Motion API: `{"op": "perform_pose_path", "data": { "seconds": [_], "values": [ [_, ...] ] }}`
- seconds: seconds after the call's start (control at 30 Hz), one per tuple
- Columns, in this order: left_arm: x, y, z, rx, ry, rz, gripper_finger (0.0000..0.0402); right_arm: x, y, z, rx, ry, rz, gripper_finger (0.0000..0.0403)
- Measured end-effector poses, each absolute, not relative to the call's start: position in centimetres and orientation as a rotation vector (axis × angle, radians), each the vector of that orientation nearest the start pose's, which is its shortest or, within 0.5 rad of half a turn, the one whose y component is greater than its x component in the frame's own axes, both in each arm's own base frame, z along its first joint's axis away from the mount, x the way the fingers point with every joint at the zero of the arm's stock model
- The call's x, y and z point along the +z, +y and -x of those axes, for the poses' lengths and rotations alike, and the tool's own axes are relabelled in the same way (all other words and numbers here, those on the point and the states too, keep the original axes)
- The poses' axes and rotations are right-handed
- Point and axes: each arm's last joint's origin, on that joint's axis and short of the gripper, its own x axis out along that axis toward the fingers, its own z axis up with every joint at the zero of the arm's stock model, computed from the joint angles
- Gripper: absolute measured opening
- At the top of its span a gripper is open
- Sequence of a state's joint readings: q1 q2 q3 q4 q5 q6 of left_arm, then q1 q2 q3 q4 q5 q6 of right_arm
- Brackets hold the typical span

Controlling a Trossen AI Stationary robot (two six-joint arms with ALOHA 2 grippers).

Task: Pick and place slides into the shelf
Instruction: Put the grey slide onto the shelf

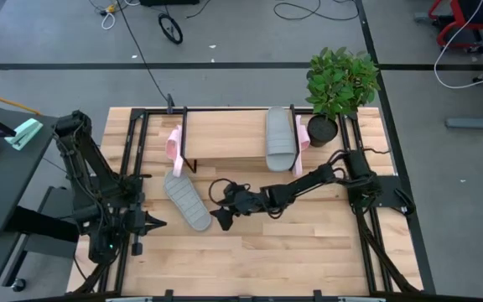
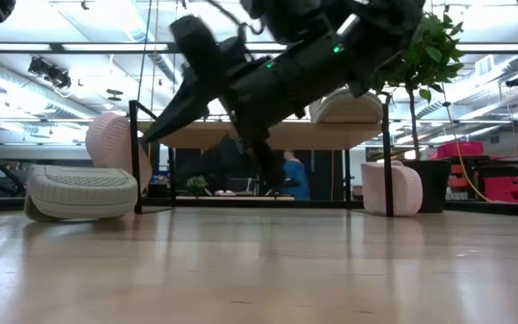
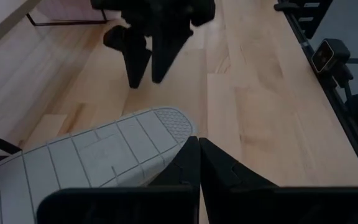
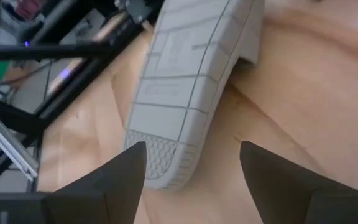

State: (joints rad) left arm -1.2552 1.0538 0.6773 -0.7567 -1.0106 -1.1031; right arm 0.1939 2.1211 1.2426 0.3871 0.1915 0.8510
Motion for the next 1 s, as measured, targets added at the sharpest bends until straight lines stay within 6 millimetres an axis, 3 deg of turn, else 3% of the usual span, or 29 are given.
{"op": "perform_pose_path", "data": {
  "seconds": [0.33,1.0],
  "values": [
    [22.4,-15.8,-7.8,0.073,0.490,0.058,0.0004,11.6,7.7,-46.2,-0.169,0.482,-0.813,0.0268],
    [22.4,-15.8,-7.8,0.076,0.487,0.053,0.0011,10.4,7.8,-46.9,-0.183,0.448,-0.886,0.0268]
  ]
}}
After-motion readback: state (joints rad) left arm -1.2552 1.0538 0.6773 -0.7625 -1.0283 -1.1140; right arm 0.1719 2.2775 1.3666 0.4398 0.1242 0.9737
